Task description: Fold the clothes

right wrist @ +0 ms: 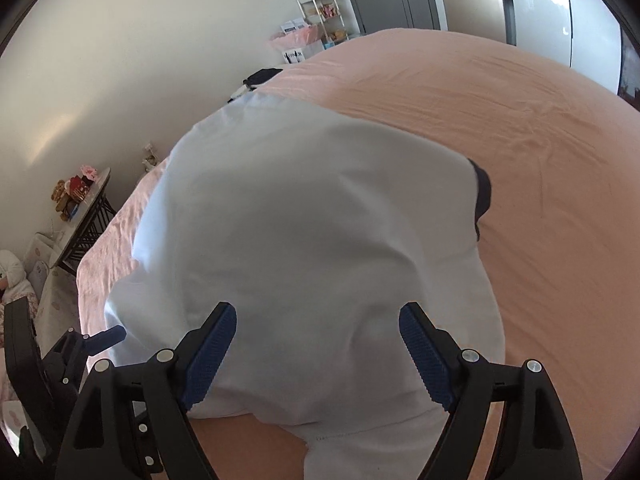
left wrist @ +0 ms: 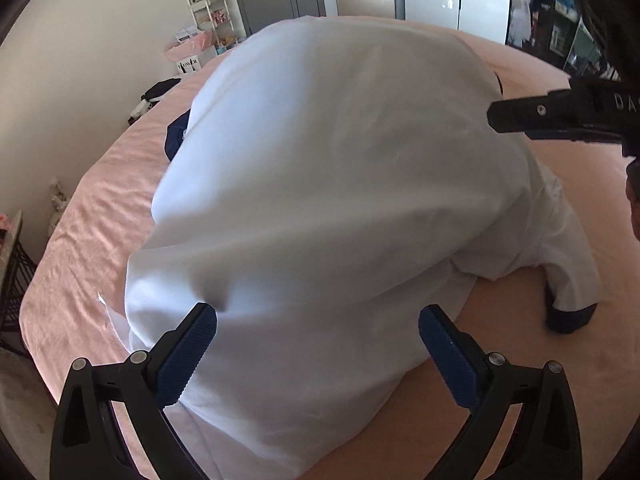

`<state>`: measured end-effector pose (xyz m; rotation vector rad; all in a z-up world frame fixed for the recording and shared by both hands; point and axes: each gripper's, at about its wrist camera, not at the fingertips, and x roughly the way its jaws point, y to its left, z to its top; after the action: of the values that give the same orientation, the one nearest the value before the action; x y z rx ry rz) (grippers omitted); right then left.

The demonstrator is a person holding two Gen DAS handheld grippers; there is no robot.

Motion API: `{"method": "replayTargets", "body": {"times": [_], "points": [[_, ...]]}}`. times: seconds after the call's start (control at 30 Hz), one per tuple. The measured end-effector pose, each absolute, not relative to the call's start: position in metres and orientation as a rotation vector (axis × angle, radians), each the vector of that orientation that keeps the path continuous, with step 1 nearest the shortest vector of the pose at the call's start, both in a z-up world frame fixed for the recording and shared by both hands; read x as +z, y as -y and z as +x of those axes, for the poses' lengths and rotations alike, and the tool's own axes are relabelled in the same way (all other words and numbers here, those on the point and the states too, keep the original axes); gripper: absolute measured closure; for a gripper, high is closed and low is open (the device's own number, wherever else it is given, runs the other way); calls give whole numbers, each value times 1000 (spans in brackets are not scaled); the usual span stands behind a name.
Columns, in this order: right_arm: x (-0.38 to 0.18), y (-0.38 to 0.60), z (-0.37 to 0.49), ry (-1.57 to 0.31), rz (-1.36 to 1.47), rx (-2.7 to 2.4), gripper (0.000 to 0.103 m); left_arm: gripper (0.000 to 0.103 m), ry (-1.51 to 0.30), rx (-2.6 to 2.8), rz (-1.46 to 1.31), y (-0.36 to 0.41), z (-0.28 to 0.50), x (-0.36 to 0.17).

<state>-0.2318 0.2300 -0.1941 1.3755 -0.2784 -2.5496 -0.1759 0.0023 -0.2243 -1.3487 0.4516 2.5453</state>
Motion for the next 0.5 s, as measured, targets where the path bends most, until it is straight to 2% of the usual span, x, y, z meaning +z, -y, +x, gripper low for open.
{"method": "replayTargets", "body": {"times": [0.07, 0.13, 0.2, 0.3, 0.33, 0.37, 0.5], "points": [[-205, -228, -240, 289, 1393, -2542, 20, 1, -474, 2540, -1334, -8, -181, -235], [-213, -230, -247, 329, 1395, -2533, 20, 11, -486, 2538, -1307, -12, -184, -240], [-219, -235, -253, 384, 1391, -2522, 20, 47, -472, 2524, -1282, -15, -186, -238], [-224, -239, -260, 439, 1382, -2517, 20, 67, -449, 2534, -1223, -16, -186, -233], [-226, -241, -262, 456, 1379, -2517, 25, 68, -451, 2536, -1216, -16, -186, -233], [-227, -242, -263, 469, 1375, -2522, 36, 72, -454, 2537, -1212, -17, -186, -234], [-229, -246, -263, 489, 1361, -2551, 56, 90, -348, 2551, -1202, -11, -190, -229]]}}
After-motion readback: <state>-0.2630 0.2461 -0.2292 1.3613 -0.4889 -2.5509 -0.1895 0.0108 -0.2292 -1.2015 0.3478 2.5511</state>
